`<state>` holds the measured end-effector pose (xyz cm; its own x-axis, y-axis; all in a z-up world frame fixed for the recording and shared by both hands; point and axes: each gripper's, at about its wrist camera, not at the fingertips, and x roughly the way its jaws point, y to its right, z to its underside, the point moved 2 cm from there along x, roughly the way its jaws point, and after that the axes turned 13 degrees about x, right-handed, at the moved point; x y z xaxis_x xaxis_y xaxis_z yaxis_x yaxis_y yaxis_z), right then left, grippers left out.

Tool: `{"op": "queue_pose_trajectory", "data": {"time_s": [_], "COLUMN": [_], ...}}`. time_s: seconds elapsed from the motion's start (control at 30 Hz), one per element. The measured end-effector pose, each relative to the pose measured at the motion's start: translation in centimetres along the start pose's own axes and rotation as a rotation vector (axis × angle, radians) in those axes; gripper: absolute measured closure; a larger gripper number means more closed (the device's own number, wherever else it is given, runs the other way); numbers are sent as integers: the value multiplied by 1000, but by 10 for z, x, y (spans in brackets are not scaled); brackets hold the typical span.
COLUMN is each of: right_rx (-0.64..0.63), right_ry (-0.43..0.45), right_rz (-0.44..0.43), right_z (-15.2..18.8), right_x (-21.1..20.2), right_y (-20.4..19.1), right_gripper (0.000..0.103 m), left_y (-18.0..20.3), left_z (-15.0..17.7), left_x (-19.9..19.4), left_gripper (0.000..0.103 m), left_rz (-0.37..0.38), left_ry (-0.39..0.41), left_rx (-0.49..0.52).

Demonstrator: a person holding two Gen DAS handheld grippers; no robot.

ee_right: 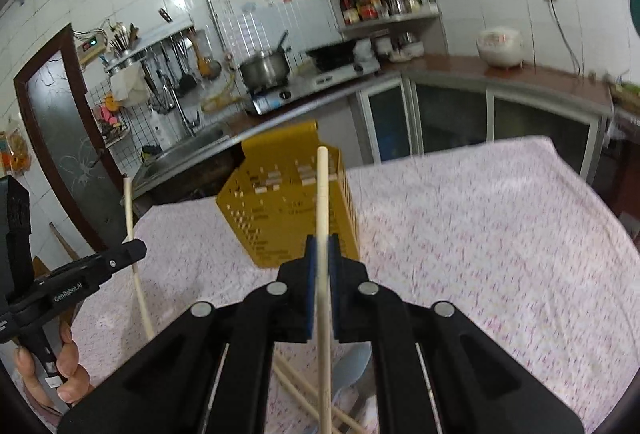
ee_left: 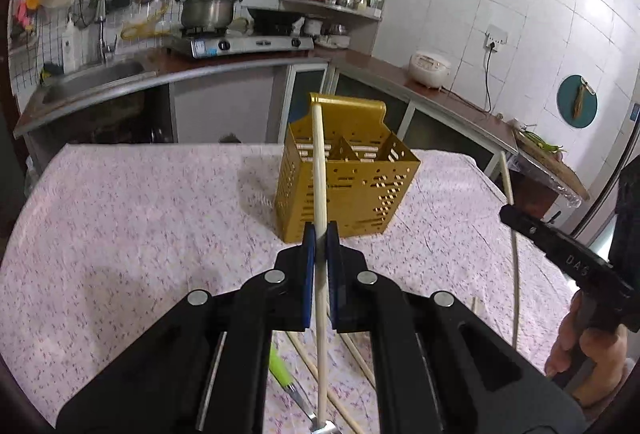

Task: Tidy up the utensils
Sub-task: 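Lift the held chopsticks upright and carry both tools over the yellow holder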

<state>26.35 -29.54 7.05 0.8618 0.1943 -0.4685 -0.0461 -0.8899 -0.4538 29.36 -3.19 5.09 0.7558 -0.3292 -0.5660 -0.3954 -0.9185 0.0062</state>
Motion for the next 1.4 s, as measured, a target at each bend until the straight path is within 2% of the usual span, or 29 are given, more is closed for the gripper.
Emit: {"op": "queue_pose_trajectory", "data": {"time_s": [0.27, 0.4, 0.63, 0.9, 1.23, 1.4], "right_rx": [-66, -76, -56, -53, -75, -76], "right_ry": [168, 234, 226, 183, 278, 334], "right_rz": [-33, -86, -113, -79, -96, -103], "right_z": [-10, -16, -20, -34, -78, -96], "right_x": [-15, -17, -11, 5, 20, 32], "right_y": [-10, -13, -15, -15, -31, -36], "right_gripper": [97, 97, 97, 97, 97, 97], "left_y": [4, 5, 11, 11, 8, -4], "left_z": [-14, -22, -31, -55, -109, -128], "left_x": [-9, -13, -23, -22, -35, -22], "left_gripper": [99, 99, 99, 99, 99, 99], "left_rz": [-3, -8, -35, -2, -23, -28], "left_ry": [69, 84, 97, 36, 132, 146], "left_rx": [15, 26, 82, 87, 110, 90]}}
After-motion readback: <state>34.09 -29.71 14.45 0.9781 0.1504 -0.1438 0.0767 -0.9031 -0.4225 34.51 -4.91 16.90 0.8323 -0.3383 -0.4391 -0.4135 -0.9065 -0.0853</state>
